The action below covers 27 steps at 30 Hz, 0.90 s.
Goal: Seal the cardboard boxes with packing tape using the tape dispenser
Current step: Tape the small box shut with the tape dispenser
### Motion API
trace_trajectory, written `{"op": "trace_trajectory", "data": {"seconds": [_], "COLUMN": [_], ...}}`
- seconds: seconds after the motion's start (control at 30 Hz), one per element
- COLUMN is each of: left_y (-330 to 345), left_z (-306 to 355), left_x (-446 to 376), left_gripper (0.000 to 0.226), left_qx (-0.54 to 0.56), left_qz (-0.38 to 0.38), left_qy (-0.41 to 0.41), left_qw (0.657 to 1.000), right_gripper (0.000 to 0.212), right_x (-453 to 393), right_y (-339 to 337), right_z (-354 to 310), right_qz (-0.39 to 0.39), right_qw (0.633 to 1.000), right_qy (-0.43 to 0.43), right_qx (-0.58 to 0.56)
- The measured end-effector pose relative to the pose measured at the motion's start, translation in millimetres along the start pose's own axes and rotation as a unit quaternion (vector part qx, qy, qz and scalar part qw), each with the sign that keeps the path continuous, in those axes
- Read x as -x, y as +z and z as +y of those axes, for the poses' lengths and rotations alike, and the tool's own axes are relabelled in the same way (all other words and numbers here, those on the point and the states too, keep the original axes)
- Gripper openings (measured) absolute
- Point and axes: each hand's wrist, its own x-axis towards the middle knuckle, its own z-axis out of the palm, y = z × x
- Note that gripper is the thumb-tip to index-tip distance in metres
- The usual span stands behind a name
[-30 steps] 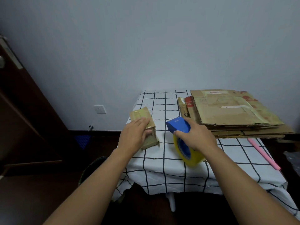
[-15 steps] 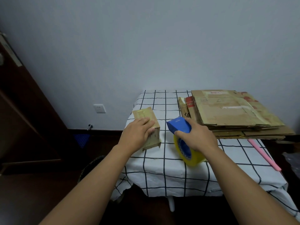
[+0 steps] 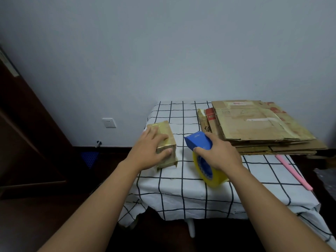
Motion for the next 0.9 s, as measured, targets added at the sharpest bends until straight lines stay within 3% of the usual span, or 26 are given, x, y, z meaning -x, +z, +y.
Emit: {"op": "trace_trajectory", "data": {"seconds": [0.2, 0.33, 0.5, 0.63, 0.8, 0.9], "left_y": [-5, -15, -29, -37, -55, -69], "left_z": [-4, -12, -11, -6, 1, 5], "left_x": [-7, -15, -23, -39, -57, -54], "left_gripper": [0.075, 0.092, 0.096, 0.095, 0.082, 0.089], "left_qx": [0.022, -0.093, -0.196, -0.242, -0.209, -0.157], "left_qz": [-0.088, -0.214, -0.152, -0.172, -0.148, -0.098], "left_qy": [-0.015, 0.011, 0.065, 0.096, 0.095, 0.049], "left_qw": [0.996, 0.972, 0.967, 0.95, 0.962, 0.982], "right_gripper": [0.072, 0.072, 0.073, 0.074, 0.073, 0.074], "right_x": [-1, 0, 2, 3, 3, 1], "right_y": [1, 2, 2, 0, 0, 1], "right_z": [2, 3, 0, -1, 1, 3], "right_qz": [0.003, 0.009, 0.007, 0.005, 0.007, 0.008], "right_qw": [1.0, 1.0, 1.0, 1.0, 1.0, 1.0], "right_qy": [-0.003, -0.003, 0.0, 0.002, 0.005, 0.008], "right_qx": [0.003, 0.001, 0.003, -0.004, -0.01, -0.007]}}
